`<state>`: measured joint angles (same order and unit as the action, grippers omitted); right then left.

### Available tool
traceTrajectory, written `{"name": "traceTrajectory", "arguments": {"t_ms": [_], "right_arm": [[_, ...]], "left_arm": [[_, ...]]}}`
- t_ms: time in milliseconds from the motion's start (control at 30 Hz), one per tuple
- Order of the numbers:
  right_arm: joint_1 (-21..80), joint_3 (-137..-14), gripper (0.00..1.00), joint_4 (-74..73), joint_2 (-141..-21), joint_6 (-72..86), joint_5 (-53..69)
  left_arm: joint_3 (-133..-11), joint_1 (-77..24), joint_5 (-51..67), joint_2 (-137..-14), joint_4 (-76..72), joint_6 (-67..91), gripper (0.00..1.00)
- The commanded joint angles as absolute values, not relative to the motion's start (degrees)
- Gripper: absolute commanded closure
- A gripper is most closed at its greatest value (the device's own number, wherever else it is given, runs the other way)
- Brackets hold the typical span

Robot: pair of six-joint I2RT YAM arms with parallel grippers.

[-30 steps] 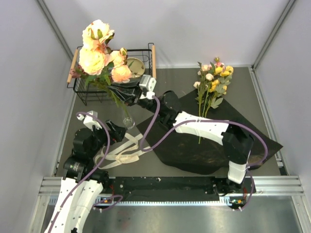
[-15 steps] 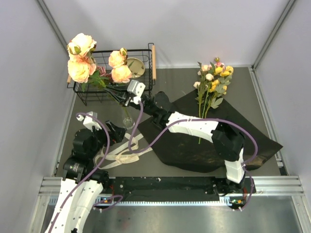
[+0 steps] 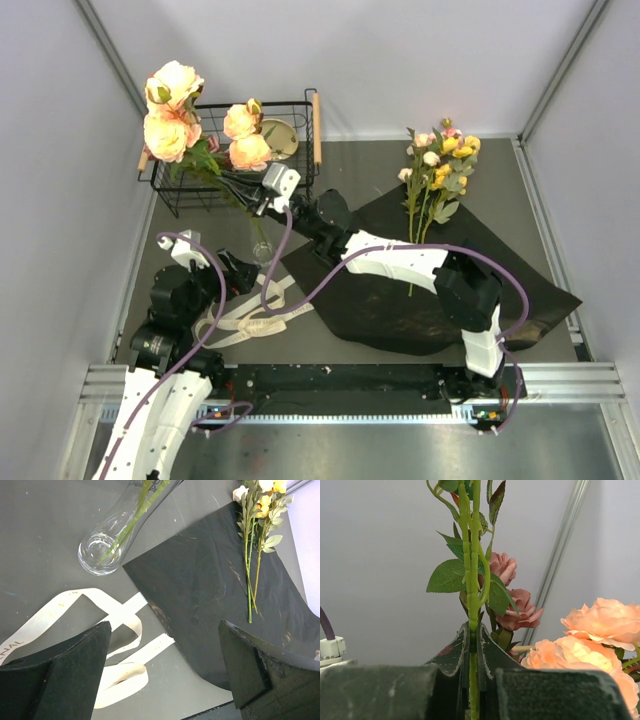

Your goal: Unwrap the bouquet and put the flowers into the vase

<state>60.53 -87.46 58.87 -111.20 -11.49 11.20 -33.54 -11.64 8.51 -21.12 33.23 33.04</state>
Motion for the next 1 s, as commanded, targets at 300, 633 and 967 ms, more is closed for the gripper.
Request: {"name": "traceTrajectory", "arguments": {"t_ms": [300,633,967], "right_arm": [[61.3,-84.6,1.0,64.5,-111.3,-9.2,7.2],[60.7,-82.3,1.0,66.4,-112.6,-7.2,5.5],[60.1,-79.8,1.0,68.0,-113.8,-5.7,4.3]], "left_arm": [[-34.9,-11.7,9.0,-20.9,31.4,32.3,0.06],[-34.9,-11.7,9.1,-21.3,31.5,32.3,0.06],[-34.8,-11.7,9.1,-21.5,31.2,32.3,0.06]]}}
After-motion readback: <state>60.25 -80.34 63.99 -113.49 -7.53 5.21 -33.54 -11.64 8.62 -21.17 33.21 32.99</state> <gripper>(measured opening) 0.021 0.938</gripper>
